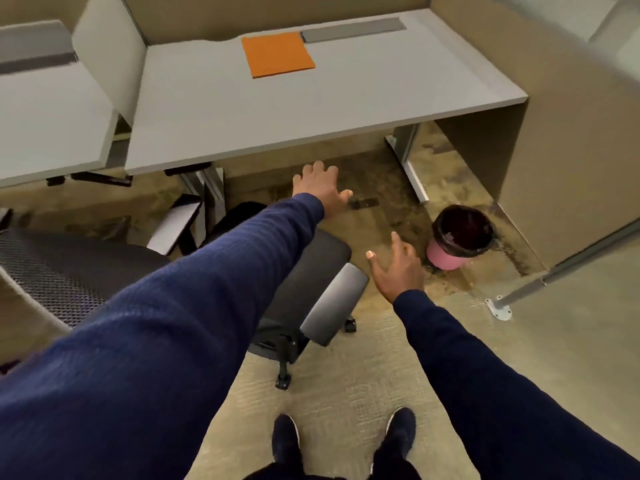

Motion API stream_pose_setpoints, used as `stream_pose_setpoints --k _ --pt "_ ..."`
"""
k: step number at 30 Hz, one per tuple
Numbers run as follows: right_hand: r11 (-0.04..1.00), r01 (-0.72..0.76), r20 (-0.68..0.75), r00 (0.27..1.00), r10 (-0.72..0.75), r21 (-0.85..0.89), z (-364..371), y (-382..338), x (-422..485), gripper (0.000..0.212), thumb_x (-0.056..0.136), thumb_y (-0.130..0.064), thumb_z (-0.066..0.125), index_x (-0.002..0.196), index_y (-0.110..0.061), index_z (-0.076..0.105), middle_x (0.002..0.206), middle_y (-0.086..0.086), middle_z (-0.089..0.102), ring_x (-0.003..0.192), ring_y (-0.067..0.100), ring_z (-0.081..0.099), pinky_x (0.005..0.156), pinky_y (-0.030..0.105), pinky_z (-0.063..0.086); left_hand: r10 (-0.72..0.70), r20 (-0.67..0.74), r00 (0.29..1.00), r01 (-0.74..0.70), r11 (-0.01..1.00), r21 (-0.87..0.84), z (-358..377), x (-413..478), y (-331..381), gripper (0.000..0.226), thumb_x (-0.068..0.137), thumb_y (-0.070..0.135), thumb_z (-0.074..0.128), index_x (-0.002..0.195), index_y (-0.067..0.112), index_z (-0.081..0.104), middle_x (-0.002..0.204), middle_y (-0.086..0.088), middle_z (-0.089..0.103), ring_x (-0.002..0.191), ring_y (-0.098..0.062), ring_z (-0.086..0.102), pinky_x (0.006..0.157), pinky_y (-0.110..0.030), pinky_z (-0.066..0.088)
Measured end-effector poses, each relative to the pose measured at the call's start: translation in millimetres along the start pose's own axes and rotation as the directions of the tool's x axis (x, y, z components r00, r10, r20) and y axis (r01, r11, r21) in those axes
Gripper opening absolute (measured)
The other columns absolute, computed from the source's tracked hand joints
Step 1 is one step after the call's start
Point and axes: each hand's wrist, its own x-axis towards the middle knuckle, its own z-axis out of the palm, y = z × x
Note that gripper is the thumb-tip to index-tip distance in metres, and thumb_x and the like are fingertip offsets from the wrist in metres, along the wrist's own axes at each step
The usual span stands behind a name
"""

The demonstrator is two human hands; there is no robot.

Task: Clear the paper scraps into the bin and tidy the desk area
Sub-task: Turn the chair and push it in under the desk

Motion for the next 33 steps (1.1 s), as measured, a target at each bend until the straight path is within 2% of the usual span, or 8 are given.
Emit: stream_pose_setpoints --k 4,10,13,16,21,26,30,33 --pt "0.997 0.02 -0.054 0.998 -0.017 0.07 16.7 -41.6 -34.2 0.078 0.095 -0.053 0.055 0.157 -0.013 0.028 0.154 0.02 0.038 0.139 0.036 0.039 0.112 0.047 0.037 0.165 0.16 0.973 -0.18 0.98 0.087 -27.5 -12.0 -18.5 0.061 0.093 0.06 0.049 0.138 0.019 0.051 0.143 -0.011 0.045 0.132 -0.034 0.04 0.105 -0.05 0.037" --pt "0.983 0.144 -0.096 0.986 -0.133 0.114 37.5 -95.1 -82.5 0.08 0.092 -0.061 0.051 0.155 -0.015 0.032 0.146 0.013 0.046 0.134 0.028 0.044 0.109 0.046 0.04 0.33 0.378 0.865 -0.411 0.898 0.155 -44.2 -59.0 -37.8 0.05 0.095 0.051 0.052 0.127 0.013 0.061 0.125 -0.01 0.062 0.107 -0.03 0.06 0.083 -0.036 0.048" --pt "0.974 0.176 -0.076 0.983 -0.167 0.144 44.3 -109.1 -98.0 0.085 0.085 -0.071 0.043 0.151 -0.016 0.038 0.142 0.007 0.048 0.128 0.024 0.048 0.106 0.047 0.045 0.31 0.48 0.821 -0.434 0.885 0.169 -52.2 -91.7 -46.1 0.054 0.093 0.053 0.054 0.132 0.017 0.058 0.128 -0.005 0.062 0.113 -0.027 0.059 0.091 -0.037 0.048" --pt "0.962 0.212 -0.056 0.977 -0.205 0.174 50.6 -114.6 -114.9 0.085 0.084 -0.071 0.042 0.149 -0.017 0.04 0.135 0.004 0.052 0.123 0.02 0.051 0.104 0.044 0.046 0.276 0.568 0.775 -0.456 0.867 0.2 -60.6 -124.3 -57.7 0.052 0.094 0.049 0.055 0.138 0.02 0.054 0.132 -0.004 0.06 0.117 -0.025 0.057 0.098 -0.04 0.047" --pt "0.947 0.267 0.004 0.962 -0.272 0.18 61.1 -125.7 -138.3 0.077 0.086 -0.07 0.044 0.145 -0.02 0.043 0.137 0.003 0.052 0.127 0.018 0.049 0.104 0.045 0.046 0.302 0.585 0.752 -0.46 0.877 0.139 -70.2 -162.7 -92.5 0.058 0.093 0.05 0.057 0.143 0.025 0.047 0.136 -0.001 0.056 0.12 -0.023 0.055 0.102 -0.043 0.047" --pt "0.948 0.266 0.01 0.962 -0.272 0.176 62.5 -155.0 -172.0 0.074 0.09 -0.057 0.048 0.15 -0.015 0.039 0.149 0.006 0.046 0.138 0.02 0.042 0.113 0.045 0.038 0.395 0.587 0.707 -0.515 0.856 0.044 -77.8 -187.4 -139.8 0.056 0.094 0.057 0.052 0.141 0.028 0.048 0.132 0.0 0.057 0.108 -0.018 0.056 0.092 -0.037 0.048" --pt "0.95 0.249 -0.016 0.968 -0.251 0.188 69.8 -199.3 -195.2 0.081 0.084 -0.063 0.038 0.152 -0.019 0.037 0.151 0.004 0.044 0.139 0.018 0.042 0.114 0.042 0.039 0.491 0.566 0.663 -0.565 0.823 -0.052 -92.0 -197.9 -195.8 0.055 0.096 0.061 0.045 0.138 0.026 0.051 0.125 0.0 0.056 0.102 -0.014 0.055 0.087 -0.033 0.048" --pt "0.951 0.216 -0.021 0.976 -0.217 0.22 85.1 -235.1 -215.6 0.082 0.086 -0.07 0.038 0.152 -0.021 0.036 0.15 0.001 0.045 0.139 0.015 0.041 0.113 0.04 0.04 0.52 0.526 0.673 -0.549 0.828 -0.115 -100.1 -202.9 -250.1 0.063 0.09 0.069 0.04 0.138 0.028 0.051 0.124 0.005 0.054 0.105 -0.012 0.055 0.09 -0.033 0.05"
